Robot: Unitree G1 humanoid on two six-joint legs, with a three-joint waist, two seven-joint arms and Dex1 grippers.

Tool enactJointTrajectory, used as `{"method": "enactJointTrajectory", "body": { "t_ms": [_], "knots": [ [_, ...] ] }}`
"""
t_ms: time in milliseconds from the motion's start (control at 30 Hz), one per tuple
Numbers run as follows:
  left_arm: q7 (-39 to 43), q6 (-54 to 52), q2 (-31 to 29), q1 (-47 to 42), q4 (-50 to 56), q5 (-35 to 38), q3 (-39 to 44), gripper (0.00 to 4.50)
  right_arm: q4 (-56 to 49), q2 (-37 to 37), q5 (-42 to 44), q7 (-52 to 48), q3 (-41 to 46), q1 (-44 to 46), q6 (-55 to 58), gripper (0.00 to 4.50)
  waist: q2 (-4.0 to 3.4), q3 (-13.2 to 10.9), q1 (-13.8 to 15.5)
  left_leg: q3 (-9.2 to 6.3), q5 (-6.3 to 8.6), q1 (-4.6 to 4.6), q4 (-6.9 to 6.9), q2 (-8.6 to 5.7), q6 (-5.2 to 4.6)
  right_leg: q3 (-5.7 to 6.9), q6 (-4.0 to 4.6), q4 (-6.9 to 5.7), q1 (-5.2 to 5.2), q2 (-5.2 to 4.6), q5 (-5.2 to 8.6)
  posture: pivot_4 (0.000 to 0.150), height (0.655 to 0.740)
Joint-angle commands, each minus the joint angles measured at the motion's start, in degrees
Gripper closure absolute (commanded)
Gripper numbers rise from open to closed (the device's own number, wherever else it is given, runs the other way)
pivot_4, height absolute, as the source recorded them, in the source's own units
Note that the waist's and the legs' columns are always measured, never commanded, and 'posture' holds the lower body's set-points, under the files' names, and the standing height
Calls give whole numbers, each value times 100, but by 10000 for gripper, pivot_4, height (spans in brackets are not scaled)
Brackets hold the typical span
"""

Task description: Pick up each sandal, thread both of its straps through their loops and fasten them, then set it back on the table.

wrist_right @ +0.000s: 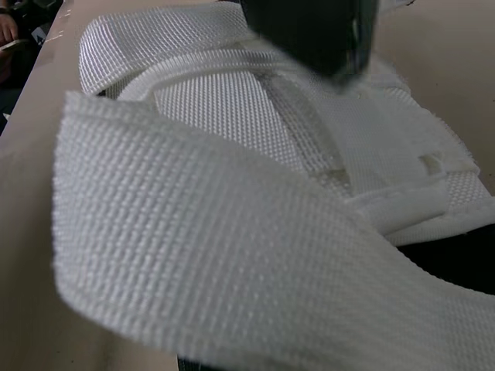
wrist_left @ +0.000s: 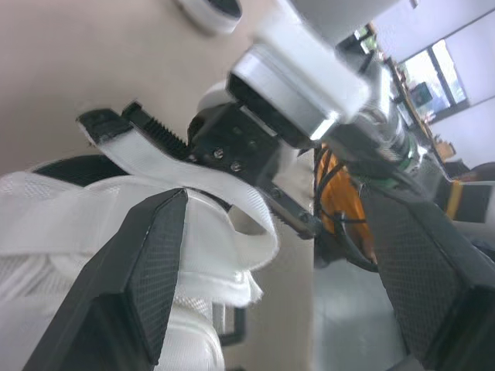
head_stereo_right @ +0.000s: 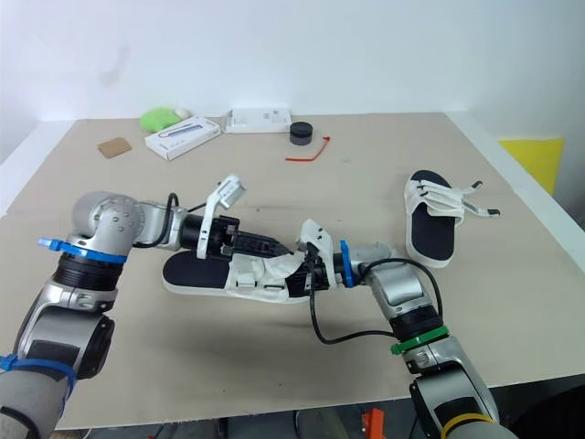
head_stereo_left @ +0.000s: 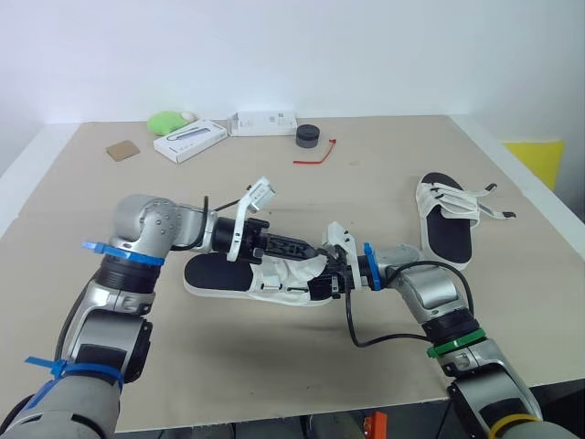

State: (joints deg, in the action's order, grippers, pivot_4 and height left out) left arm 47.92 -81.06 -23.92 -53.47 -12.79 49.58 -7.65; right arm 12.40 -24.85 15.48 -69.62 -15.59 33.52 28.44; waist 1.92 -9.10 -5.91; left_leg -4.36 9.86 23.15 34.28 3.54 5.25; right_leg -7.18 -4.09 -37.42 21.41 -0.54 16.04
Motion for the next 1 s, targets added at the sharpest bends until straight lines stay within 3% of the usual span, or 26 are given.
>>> {"method": "enactJointTrajectory", "body": {
  "t_ms": [33,633,1000],
  "knots": [
    [191,61,43,-233,-175,-174,-99,8519,340,-47,-326,225,-304,-331,231,45000,0,0,-1,0,1,0,-1,0,1,0,-1,0,0,0,-1,1500,7400],
    [632,-771,-72,-447,350,-32,-288,8519,408,-27,-341,243,-277,-289,219,45000,0,-1,-1,-3,2,3,-2,0,3,0,0,1,1,0,1,1500,7400],
    [605,-285,44,-212,191,-497,-794,8519,414,-4,-338,239,-295,-285,215,45000,0,-1,-2,-4,2,2,-1,0,3,0,9,1,2,0,6,1500,7400]
  ]
}}
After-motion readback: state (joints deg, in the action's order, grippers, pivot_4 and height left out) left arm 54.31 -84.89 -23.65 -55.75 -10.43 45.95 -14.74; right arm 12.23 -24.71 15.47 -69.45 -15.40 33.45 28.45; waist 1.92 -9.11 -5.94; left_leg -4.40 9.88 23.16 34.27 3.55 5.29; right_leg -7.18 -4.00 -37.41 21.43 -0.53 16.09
